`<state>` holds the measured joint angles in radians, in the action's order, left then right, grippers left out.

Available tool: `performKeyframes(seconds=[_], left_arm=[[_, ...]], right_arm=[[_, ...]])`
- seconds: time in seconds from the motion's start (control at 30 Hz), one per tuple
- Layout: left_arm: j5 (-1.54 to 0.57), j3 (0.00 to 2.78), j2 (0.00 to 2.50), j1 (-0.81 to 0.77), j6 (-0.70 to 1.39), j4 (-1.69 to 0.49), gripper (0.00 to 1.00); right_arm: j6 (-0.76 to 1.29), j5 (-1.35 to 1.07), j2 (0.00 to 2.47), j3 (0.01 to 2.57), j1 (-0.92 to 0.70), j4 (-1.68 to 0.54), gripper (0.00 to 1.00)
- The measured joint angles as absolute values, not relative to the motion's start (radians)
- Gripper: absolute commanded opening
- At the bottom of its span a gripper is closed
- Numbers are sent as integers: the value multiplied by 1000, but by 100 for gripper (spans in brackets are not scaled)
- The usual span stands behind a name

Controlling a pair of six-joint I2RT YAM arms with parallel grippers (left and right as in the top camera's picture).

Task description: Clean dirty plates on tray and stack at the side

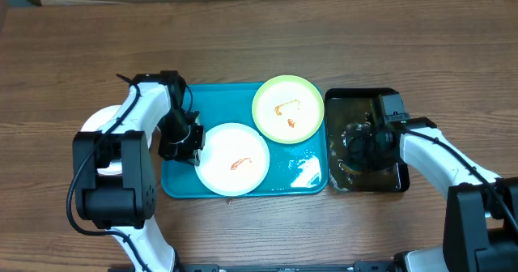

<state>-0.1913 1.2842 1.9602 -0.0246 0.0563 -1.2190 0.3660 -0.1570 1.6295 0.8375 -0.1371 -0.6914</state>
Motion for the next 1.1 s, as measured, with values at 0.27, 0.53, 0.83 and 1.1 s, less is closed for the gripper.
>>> performKeyframes(seconds=[0.27,0.53,0.83,1.1], left_arm=[[-189,1284,1960,-27,57,-1221,4],[-187,1284,1960,-27,60,-1224,4],[-187,1284,1960,-60,61,-1209,4],[-187,1283,1960,-96,72,-1206,4]], right_arm=[[364,-212,1633,983,-138,-936,4],[293,-315,1636,1250,-183,-1102,4],[336,-350,1638,1249,-522,-840,4],[500,-304,1797,1250,-768,-646,4]])
